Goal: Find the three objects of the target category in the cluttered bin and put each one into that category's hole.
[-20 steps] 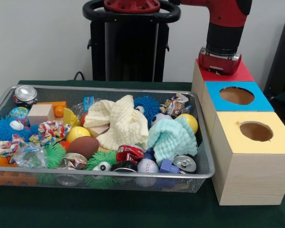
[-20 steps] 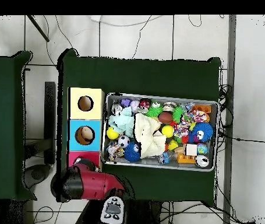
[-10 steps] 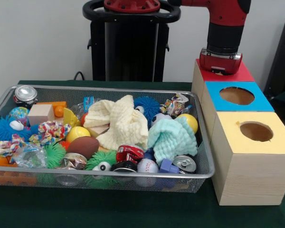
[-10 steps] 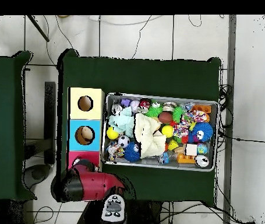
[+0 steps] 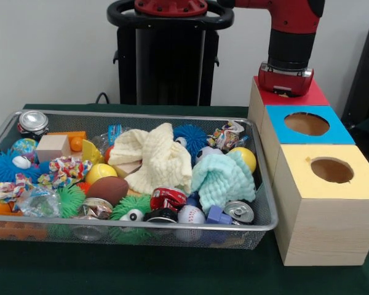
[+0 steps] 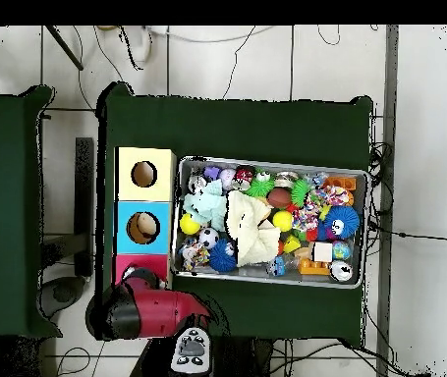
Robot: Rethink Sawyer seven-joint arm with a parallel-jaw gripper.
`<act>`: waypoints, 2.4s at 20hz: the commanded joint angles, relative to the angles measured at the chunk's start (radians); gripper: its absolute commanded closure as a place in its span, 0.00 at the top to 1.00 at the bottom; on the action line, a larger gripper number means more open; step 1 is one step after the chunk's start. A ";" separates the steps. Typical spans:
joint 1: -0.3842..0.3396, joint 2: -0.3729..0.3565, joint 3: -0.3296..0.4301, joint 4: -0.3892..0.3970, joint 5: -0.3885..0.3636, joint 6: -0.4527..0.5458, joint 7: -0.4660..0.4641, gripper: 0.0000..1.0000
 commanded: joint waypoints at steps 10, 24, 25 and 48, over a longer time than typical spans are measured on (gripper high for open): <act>-0.032 0.238 -0.008 -0.071 0.092 -0.114 0.237 1.00; -0.002 0.107 -0.025 -0.003 0.114 0.023 0.234 1.00; 0.001 0.093 -0.029 0.003 0.116 0.037 0.233 1.00; 0.018 -0.060 -0.073 0.033 0.118 0.162 0.183 0.00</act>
